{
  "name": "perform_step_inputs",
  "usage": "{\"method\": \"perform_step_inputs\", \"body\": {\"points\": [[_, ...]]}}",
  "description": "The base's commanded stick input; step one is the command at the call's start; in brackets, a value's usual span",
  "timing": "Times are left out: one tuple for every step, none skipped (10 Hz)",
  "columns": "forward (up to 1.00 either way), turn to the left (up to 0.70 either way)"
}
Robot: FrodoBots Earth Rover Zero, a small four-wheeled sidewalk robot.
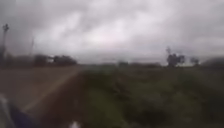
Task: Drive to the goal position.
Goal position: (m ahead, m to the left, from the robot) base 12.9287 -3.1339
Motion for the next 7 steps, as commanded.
{"method": "perform_step_inputs", "body": {"points": [[0.00, 0.00], [0.00, 0.70], [0.00, 0.70], [0.00, 0.70], [0.00, 0.70], [0.00, 0.70], [0.00, 0.70]]}}
